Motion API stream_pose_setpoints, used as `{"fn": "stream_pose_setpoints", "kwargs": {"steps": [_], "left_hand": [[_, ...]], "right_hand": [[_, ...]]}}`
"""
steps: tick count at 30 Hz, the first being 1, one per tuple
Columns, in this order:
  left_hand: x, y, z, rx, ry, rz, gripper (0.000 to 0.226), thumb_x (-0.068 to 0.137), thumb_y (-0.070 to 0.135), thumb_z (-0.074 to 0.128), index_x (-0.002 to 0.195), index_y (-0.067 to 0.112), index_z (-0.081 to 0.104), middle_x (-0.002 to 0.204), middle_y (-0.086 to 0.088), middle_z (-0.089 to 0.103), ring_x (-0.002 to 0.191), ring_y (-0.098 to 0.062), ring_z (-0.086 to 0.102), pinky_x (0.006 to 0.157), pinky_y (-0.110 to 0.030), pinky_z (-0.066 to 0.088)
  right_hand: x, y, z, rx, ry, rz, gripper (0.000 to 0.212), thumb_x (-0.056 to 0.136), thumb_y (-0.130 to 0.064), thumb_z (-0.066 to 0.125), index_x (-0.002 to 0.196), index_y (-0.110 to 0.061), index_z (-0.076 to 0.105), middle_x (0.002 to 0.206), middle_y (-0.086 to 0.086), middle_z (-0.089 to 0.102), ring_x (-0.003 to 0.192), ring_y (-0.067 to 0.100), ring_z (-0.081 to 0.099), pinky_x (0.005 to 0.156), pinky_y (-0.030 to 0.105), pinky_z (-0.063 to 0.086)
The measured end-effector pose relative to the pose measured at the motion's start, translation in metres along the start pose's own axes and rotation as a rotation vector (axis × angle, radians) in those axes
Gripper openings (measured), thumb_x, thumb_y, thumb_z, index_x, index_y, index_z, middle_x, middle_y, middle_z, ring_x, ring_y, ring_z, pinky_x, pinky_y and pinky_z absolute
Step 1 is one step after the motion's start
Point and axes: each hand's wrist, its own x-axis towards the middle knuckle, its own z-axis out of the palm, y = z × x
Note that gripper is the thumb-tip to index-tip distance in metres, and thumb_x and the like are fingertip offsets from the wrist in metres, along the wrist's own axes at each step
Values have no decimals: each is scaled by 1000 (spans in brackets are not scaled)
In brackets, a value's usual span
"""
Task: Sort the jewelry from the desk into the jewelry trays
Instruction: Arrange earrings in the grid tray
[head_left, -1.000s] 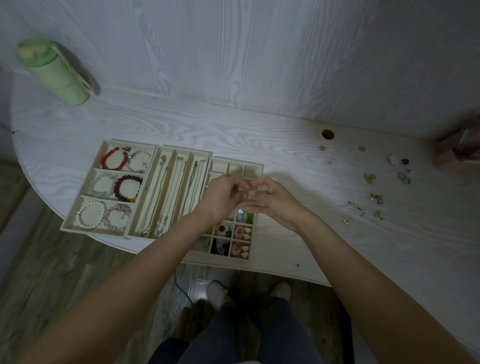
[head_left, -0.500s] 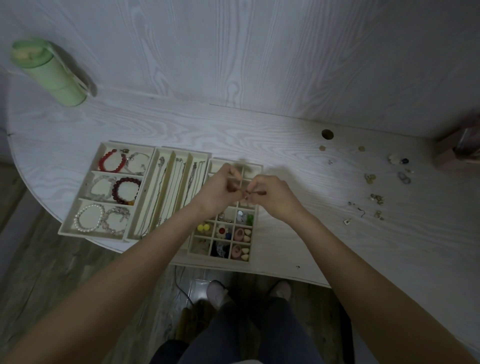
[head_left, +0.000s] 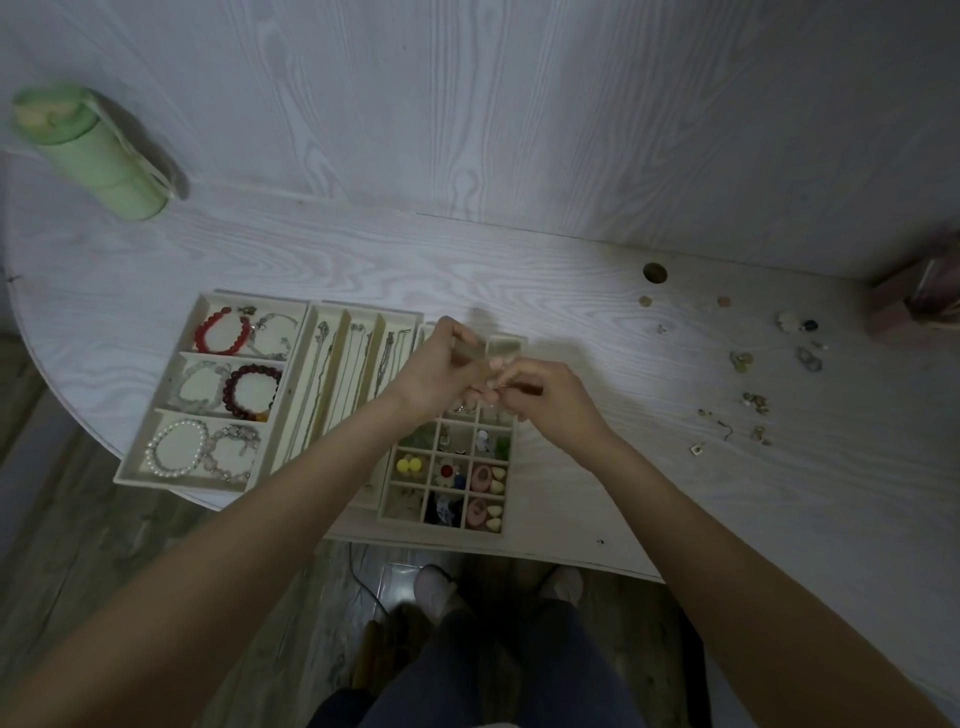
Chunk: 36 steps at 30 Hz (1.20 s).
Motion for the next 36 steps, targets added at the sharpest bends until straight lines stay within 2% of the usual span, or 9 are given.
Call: {"fn": "stream_pose_setpoints", "kwargs": {"steps": [3,7,11,14,20,23,27,32,36], "left_hand": [[3,0,2,-65,95,53,15,96,15,52,106,8,43,95,-16,63,70,-20,68,70,-28,58],[7,1,6,220,186,102,19,98,24,47,108,9,52,87,0,62,81,-20,63,74,-25,48],[7,-4,4,401,33,117,19,93,21,58,103,6,63,89,-4,68,76,-11,62,68,-14,48],[3,-6,4,434,55,189,12,88,10,64,98,7,70,83,1,66,71,-5,60,64,-4,44],[3,-16,9,449,94,155,13,84,9,67,97,11,71,93,-1,70,87,-12,64,84,-22,50],[5,-21,9,454,114,114,11,82,7,68,89,13,62,89,-6,68,86,-17,65,80,-25,51],[10,-28,11,538,64,53,9,84,1,65,87,9,62,88,-5,63,84,-16,58,66,-10,41],[12,-44,19,777,68,127,4,82,10,69,85,13,69,106,-7,60,96,-22,59,84,-35,51],[13,-48,22,845,99,165,10,82,15,69,91,11,71,117,-10,51,107,-25,50,89,-37,46]], "right_hand": [[1,-1,0,347,64,112,22,87,5,57,72,-11,63,65,1,60,57,3,57,59,17,47],[2,-5,1,639,82,222,20,89,8,51,76,-3,60,70,11,58,62,12,56,59,16,49],[5,-5,3,633,73,255,20,91,7,50,78,-4,60,77,11,61,64,12,57,59,15,50],[3,-2,4,621,44,259,17,90,8,52,81,-4,60,77,9,66,62,10,62,59,17,51],[2,4,3,698,117,351,16,91,-1,57,76,-6,60,77,9,63,67,13,61,64,20,54],[4,12,6,591,168,343,5,90,-4,61,87,-1,65,76,10,63,65,13,61,60,17,53],[5,23,11,296,229,304,4,85,2,66,84,-2,66,72,14,66,59,17,62,58,22,54],[4,34,19,-200,238,161,11,83,-6,68,75,-14,67,83,9,70,72,14,63,65,26,51],[3,39,22,-442,241,125,6,88,-18,66,88,-17,72,102,4,53,87,18,55,73,31,47]]}}
